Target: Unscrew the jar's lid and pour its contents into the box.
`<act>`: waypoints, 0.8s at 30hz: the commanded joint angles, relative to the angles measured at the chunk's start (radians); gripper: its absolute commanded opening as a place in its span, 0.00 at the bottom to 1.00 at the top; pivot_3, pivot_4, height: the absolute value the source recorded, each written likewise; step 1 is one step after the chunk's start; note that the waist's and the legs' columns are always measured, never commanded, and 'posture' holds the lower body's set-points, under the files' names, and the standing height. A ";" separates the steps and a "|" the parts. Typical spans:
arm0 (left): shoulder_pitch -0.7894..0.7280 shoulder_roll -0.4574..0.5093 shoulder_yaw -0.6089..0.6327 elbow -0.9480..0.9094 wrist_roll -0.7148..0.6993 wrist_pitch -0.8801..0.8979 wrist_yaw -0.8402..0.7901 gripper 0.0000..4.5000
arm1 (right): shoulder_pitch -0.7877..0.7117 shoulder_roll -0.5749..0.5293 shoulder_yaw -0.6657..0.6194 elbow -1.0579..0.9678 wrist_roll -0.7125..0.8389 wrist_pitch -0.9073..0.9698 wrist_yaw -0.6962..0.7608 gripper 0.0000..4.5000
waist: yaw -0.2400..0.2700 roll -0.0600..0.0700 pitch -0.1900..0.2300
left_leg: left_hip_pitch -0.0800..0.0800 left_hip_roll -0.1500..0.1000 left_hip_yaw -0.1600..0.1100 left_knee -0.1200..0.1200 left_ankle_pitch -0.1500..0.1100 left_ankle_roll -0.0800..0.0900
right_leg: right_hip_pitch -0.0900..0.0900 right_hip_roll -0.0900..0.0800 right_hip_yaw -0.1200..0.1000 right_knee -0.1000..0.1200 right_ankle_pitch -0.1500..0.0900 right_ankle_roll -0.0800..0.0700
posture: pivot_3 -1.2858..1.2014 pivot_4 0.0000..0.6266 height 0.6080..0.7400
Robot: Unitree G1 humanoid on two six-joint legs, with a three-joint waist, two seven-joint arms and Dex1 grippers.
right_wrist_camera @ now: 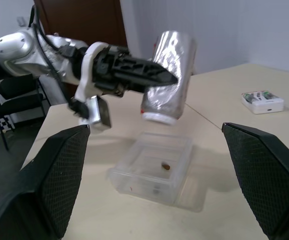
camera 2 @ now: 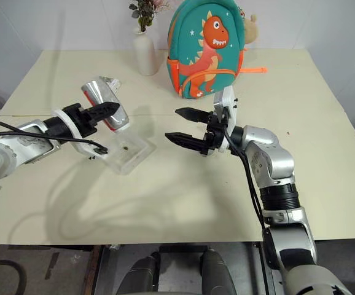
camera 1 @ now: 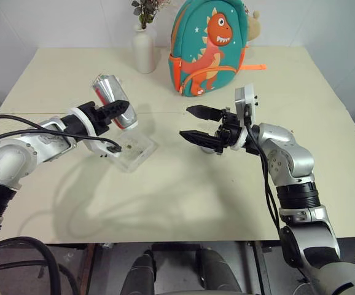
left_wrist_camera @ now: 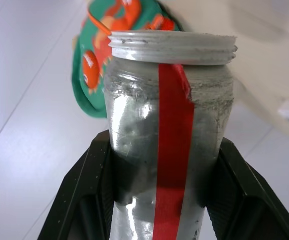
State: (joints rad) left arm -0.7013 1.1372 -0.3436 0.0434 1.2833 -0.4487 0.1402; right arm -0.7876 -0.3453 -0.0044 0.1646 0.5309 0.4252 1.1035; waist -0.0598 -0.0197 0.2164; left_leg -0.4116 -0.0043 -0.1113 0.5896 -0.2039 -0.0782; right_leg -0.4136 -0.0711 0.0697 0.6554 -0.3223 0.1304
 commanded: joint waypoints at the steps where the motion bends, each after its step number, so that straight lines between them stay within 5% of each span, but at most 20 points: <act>1: 0.026 0.016 0.105 -0.031 -0.129 0.003 -0.048 0.44 | -0.006 0.001 -0.018 -0.026 0.021 -0.009 -0.001 0.99 | 0.000 0.000 0.000 | 0.001 0.000 0.000 0.001 0.000 0.000 | 0.000 0.000 0.000 0.001 0.000 0.000 | 0.52 0.24 1.00; 8: 0.159 -0.115 0.372 -0.011 -0.658 0.202 -0.335 0.44 | 0.000 -0.012 -0.017 -0.030 0.019 -0.004 0.003 0.99 | 0.001 0.000 0.000 | 0.005 0.000 0.000 0.003 0.001 0.002 | 0.004 0.000 0.002 0.005 0.000 -0.001 | 0.52 0.24 1.00; 12: 0.214 -0.386 0.715 -0.035 -1.088 0.660 -0.437 0.44 | 0.017 -0.030 -0.014 -0.055 0.018 0.012 0.002 0.99 | -0.001 -0.001 0.000 | 0.005 0.001 0.000 0.004 0.002 0.002 | 0.004 0.002 0.001 0.006 0.000 -0.001 | 0.52 0.24 1.00; 19: 0.247 -0.581 1.003 -0.093 -1.374 0.979 -0.386 0.44 | 0.032 -0.045 0.013 -0.110 -0.003 -0.010 0.003 0.99 | 0.003 -0.003 -0.001 | 0.005 0.002 -0.001 0.007 0.001 0.002 | 0.004 0.002 0.001 0.007 0.001 -0.001 | 0.52 0.24 1.00; 24: 0.278 -0.589 1.036 0.026 -1.437 0.853 -0.395 0.44 | 0.040 -0.052 0.047 -0.127 -0.029 -0.036 0.018 0.99 | 0.005 -0.005 -0.002 | 0.005 0.002 -0.001 0.008 0.002 0.001 | 0.005 0.002 0.001 0.005 0.003 -0.001 | 0.52 0.24 1.00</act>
State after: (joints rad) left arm -0.4287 0.5318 0.6759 0.0525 -0.1291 0.4881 -0.2451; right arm -0.7503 -0.3842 0.0413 0.0765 0.5044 0.4121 1.1116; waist -0.0546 -0.0247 0.2145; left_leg -0.4057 -0.0029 -0.1120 0.5973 -0.2016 -0.0778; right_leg -0.4079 -0.0687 0.0711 0.6604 -0.3193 0.1291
